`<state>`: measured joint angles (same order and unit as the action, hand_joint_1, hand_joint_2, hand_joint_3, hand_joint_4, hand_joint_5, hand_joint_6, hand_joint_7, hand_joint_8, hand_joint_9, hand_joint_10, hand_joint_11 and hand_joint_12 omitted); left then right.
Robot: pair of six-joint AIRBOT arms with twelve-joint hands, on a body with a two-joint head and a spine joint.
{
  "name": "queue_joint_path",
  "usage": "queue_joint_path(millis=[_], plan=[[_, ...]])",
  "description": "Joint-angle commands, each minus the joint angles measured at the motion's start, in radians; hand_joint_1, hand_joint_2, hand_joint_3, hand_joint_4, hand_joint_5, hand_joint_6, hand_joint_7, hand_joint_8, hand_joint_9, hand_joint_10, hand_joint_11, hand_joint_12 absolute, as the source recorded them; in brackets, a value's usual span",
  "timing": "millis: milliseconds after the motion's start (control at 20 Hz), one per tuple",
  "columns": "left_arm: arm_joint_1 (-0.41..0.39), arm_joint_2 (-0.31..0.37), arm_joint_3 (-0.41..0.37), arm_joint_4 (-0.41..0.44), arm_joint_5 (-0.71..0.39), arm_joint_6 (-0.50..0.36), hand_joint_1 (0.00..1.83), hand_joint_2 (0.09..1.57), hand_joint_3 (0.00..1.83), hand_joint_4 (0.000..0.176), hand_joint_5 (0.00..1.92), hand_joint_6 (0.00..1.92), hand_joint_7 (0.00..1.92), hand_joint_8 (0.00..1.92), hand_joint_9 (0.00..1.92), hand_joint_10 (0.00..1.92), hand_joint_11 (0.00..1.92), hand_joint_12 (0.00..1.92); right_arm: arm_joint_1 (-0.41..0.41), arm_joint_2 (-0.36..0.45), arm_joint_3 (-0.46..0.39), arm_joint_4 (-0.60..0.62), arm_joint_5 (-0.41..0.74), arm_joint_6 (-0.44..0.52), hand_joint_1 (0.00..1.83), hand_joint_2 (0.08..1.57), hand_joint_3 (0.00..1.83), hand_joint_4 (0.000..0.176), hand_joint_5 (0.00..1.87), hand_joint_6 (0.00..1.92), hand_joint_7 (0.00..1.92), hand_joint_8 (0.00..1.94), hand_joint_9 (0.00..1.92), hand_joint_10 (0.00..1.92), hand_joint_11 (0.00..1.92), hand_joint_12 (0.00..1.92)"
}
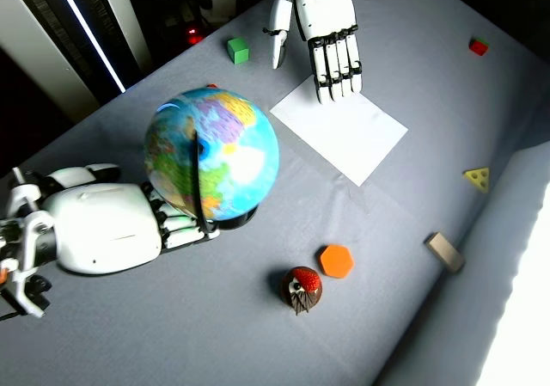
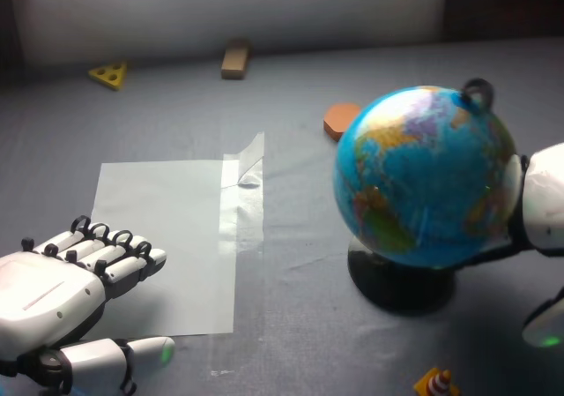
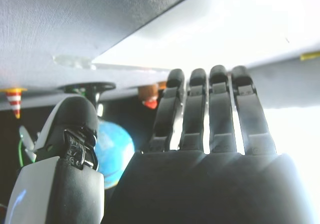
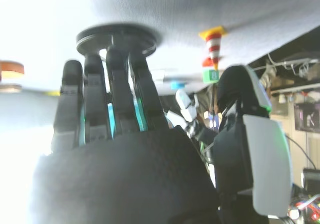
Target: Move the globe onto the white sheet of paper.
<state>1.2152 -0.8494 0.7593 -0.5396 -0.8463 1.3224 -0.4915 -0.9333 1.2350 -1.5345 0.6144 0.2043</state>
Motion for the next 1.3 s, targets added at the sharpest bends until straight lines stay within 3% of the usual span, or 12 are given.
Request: queue_joint_path(millis=[0,400,1100,1250], plan=[[-0.008,0.006,0.001,0.02,-0.093,-0.001,0.0,1.21,0.0,0.0,0.12,0.0,0.09,0.0,0.09,0.0,0.0,0.1,0.002,0.002,0.002,0.053,0.021,-0.001,0.0,1.13,0.0,0.0,0.2,0.0,0.23,0.0,0.17,0.0,0.0,0.32],[-0.006,0.018,0.0,0.02,-0.084,0.0,0.0,1.21,0.0,0.0,0.12,0.0,0.09,0.0,0.09,0.0,0.0,0.11,-0.019,-0.021,0.003,0.053,-0.036,-0.02,0.0,1.13,0.0,0.0,0.21,0.0,0.21,0.0,0.16,0.0,0.0,0.23],[0.003,0.022,0.001,0.023,-0.08,0.004,0.0,1.21,0.0,0.0,0.11,0.0,0.09,0.0,0.08,0.0,0.0,0.08,-0.009,-0.021,-0.046,0.039,-0.069,0.001,0.0,1.13,0.0,0.0,0.22,0.0,0.24,0.01,0.19,0.01,0.0,0.33],[0.008,0.014,0.005,0.036,-0.08,0.006,0.0,1.21,0.0,0.0,0.12,0.0,0.09,0.0,0.1,0.0,0.0,0.13,-0.008,-0.032,-0.062,0.039,-0.136,0.002,0.0,1.13,0.0,0.0,0.2,0.0,0.23,0.0,0.18,0.0,0.0,0.34]])
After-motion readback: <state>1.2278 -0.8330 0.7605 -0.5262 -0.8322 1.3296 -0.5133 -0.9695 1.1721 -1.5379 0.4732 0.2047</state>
